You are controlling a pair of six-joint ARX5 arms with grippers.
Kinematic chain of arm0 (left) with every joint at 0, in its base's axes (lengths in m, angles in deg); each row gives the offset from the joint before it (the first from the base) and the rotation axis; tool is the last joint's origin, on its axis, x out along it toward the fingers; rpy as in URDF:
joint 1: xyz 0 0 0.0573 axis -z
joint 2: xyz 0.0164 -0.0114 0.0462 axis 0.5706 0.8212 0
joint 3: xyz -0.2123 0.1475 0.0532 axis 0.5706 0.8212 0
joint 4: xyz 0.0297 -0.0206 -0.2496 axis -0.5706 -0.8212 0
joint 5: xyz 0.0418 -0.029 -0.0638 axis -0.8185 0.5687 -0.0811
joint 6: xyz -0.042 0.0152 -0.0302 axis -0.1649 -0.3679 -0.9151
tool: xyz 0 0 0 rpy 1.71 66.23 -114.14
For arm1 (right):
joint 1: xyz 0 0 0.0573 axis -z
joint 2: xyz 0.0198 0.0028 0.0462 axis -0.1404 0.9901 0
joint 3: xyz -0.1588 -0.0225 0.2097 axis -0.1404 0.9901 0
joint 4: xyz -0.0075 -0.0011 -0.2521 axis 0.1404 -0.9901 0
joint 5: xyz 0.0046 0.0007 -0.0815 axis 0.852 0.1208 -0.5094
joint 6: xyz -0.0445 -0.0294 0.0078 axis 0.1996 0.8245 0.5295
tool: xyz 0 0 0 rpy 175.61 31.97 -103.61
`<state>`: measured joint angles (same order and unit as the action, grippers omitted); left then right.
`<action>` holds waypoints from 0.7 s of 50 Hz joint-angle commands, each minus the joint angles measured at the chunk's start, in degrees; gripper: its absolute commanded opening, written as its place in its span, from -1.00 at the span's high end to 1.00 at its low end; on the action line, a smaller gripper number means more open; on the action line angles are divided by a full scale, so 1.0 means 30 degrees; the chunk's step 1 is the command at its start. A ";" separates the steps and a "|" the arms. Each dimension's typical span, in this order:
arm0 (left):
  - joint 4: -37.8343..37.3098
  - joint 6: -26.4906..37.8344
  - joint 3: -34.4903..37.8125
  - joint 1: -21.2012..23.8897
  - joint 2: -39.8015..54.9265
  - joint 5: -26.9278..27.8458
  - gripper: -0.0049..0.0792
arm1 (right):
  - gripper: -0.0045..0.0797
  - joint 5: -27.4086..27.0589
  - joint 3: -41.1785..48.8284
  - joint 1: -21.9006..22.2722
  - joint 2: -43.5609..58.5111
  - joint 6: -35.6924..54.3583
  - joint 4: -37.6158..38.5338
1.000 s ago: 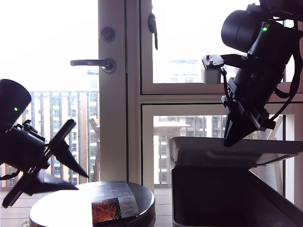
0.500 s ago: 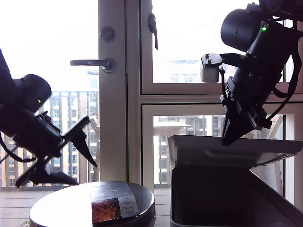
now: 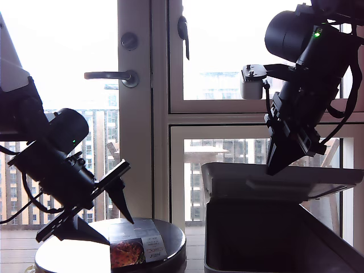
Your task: First open the recycling bin's lid, then pick the cardboard sleeve and place it inside the bin before closing the lid
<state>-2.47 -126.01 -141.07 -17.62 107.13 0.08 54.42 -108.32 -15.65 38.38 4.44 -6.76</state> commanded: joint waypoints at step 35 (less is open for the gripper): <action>0.0627 0.0291 -0.0379 0.0087 0.1916 -0.0678 -0.22 | 0.92 0.0058 -0.0189 -0.0029 -0.0015 -0.0160 0.0495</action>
<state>-1.29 -125.51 -141.97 -17.58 111.39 -2.22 54.42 -108.32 -15.65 38.38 4.44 -6.74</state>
